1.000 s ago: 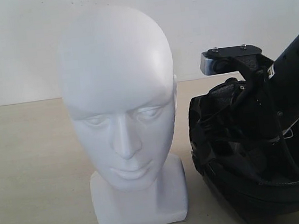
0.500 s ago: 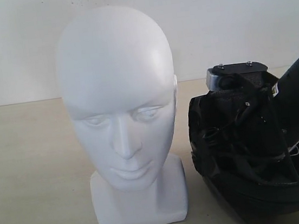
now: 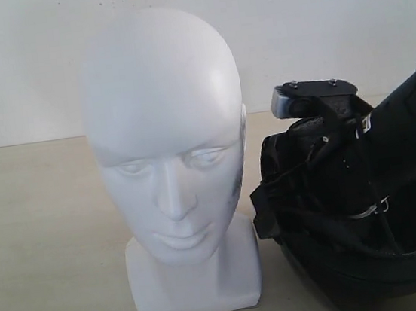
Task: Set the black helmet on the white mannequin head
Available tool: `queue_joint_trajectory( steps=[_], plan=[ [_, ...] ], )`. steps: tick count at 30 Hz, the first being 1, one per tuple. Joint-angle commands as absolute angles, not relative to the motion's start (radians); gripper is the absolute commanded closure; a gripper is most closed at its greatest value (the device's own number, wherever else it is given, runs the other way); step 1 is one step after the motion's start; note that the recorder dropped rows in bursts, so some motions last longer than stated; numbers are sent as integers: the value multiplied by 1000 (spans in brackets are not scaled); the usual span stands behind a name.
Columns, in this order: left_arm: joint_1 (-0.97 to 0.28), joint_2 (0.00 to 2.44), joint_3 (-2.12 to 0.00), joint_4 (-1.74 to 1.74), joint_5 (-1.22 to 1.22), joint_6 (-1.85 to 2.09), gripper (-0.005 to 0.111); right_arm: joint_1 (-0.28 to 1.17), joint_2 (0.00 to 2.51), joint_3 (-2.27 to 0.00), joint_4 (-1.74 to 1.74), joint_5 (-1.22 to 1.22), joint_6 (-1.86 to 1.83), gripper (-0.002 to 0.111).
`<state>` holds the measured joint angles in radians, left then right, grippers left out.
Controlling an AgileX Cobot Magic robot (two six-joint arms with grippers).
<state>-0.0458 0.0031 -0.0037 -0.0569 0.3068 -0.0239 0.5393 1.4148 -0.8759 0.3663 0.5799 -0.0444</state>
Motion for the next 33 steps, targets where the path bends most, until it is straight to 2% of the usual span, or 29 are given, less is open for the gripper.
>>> queue_joint_trajectory(
  steps=[1, 18, 20, 25, 33],
  plan=[
    [-43, 0, 0, -56, 307, -19, 102, 579, 1457, -873, 367, 539, -49, 31],
    [-43, 0, 0, -56, 307, -19, 102, 579, 1550, -873, 226, 488, 44, 32],
    [-43, 0, 0, -56, 307, -19, 102, 579, 1550, -873, 216, 483, 55, 35],
    [-43, 0, 0, -56, 307, -19, 102, 579, 1550, -873, 208, 472, 51, 55],
    [-43, 0, 0, -56, 307, -19, 102, 579, 1550, -873, 199, 454, 51, 55]
  ],
)
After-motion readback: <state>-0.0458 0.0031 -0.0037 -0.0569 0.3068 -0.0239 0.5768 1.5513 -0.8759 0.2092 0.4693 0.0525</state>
